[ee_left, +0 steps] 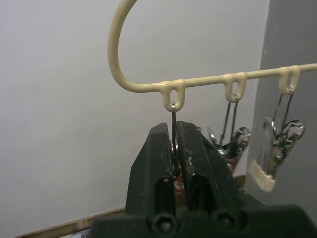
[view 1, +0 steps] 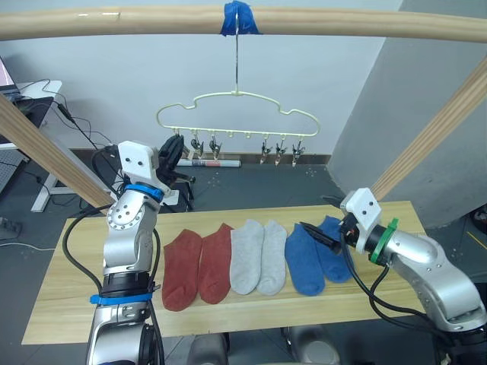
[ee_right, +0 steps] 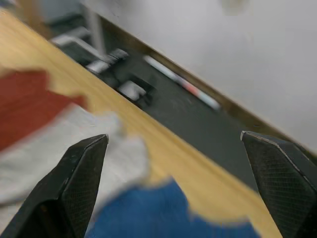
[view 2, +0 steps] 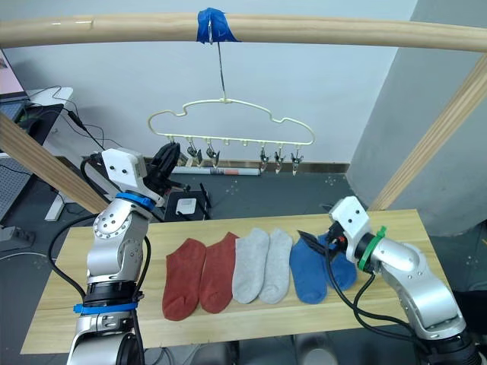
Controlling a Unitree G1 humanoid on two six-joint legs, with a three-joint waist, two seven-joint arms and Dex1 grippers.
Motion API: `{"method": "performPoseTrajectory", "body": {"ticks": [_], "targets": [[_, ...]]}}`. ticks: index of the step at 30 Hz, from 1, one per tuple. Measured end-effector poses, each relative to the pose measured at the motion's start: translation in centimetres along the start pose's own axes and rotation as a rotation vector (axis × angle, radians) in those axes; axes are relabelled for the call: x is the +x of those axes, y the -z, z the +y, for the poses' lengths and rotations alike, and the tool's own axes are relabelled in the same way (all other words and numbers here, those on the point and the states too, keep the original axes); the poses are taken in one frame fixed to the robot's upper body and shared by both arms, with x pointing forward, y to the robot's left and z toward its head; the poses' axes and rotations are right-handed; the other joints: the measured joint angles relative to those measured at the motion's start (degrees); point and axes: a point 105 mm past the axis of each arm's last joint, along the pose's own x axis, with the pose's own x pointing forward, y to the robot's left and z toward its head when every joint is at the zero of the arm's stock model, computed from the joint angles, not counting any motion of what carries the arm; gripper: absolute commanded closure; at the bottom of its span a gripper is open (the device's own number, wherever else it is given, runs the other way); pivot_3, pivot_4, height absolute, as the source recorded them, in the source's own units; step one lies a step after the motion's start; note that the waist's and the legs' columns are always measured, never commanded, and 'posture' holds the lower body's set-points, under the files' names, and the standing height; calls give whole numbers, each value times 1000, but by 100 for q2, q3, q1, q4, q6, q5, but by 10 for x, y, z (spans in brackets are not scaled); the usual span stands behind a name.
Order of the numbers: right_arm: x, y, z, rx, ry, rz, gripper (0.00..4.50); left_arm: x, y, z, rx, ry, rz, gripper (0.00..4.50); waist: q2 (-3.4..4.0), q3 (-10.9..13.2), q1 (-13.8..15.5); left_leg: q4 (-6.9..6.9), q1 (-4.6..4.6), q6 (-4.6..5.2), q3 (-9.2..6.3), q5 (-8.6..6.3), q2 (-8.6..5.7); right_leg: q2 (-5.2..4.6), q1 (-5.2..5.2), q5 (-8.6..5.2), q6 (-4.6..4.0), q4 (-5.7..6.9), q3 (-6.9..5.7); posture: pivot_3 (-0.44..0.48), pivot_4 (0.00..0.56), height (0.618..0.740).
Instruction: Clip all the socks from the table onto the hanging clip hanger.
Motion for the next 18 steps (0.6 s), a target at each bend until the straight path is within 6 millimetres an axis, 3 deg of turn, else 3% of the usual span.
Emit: {"method": "performPoseTrajectory", "body": {"ticks": [8, 18], "targets": [[23, 54, -16, 95, 165, 64, 0, -8, -8, -4, 15, 73, 29, 4486, 13, 149, 2, 1, 1, 0, 2, 0, 0, 0, -2, 0, -1, 6, 3, -157, 296, 733], [41, 87, -30, 220, 245, 138, 0, -13, -16, -5, -1, 132, 55, 4486, 24, 205, 29, -5, -1, -2, 0, -2, 0, -1, -4, 1, -1, 7, 2, -134, 300, 733]]}}
